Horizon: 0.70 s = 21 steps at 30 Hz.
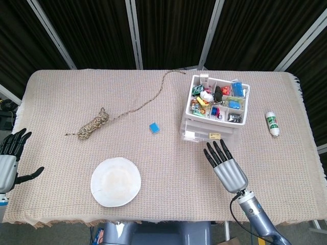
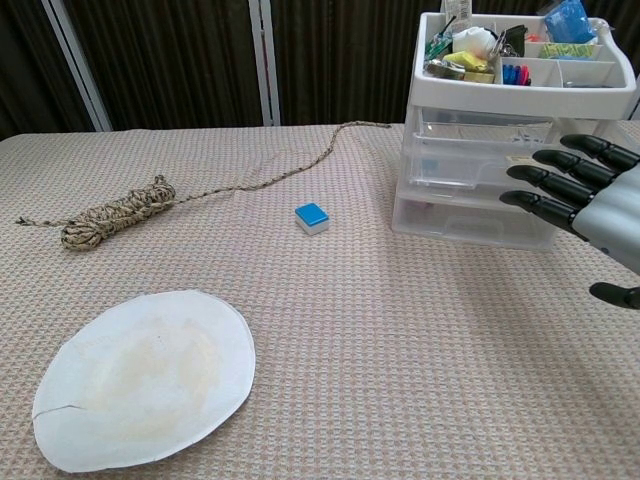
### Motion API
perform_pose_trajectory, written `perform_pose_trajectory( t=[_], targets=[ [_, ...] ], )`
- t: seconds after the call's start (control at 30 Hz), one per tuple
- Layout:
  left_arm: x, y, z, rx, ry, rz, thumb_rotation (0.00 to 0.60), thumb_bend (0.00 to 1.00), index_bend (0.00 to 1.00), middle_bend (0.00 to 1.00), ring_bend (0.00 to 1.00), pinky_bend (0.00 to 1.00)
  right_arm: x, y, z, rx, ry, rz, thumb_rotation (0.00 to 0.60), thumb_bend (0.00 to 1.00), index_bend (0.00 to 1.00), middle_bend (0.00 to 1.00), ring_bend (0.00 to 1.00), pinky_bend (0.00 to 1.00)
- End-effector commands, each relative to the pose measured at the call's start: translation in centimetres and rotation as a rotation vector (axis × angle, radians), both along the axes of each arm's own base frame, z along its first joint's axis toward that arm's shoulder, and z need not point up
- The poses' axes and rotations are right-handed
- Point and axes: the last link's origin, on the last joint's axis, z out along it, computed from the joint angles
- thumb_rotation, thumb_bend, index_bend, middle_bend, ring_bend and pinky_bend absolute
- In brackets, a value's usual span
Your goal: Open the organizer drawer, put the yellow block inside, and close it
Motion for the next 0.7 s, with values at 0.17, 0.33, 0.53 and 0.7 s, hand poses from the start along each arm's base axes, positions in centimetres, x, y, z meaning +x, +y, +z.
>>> perform_pose_trajectory(
  t=[0.17,0.33,0.53,0.7],
  targets=[
    [0.0,0.0,0.0,-0.002,0.0,0.001,0.6,0.21,0.04,0.0,0.0,0.0,-0.3,-0.8,-0.1,-0.021,0.007,-0.034,0.6,0.13,0.09,0.0,0.0,0.0],
    [0.0,0.0,0.0,-0.002,-0.002,0.002,0.6,0.21,0.04,0.0,0.0,0.0,-0.3,-1.4,0.0,-0.044,0.006,-0.05,0.6,0.13,0.09,0.0,0.0,0.0],
    [0.0,0.0,0.0,-0.004,-0.005,0.004,0.6,0.21,0.04,0.0,0.0,0.0,-0.2,-2.2,0.1,-0.065,0.011,-0.062,0.6,0.13,0.09,0.0,0.0,0.0],
    [0.0,0.0,0.0,-0.005,-0.006,0.004,0.6,0.21,0.05,0.0,0.0,0.0,-0.1,-2.8,0.1,-0.077,0.01,-0.084,0.6,0.13,0.09,0.0,0.0,0.0]
  ],
)
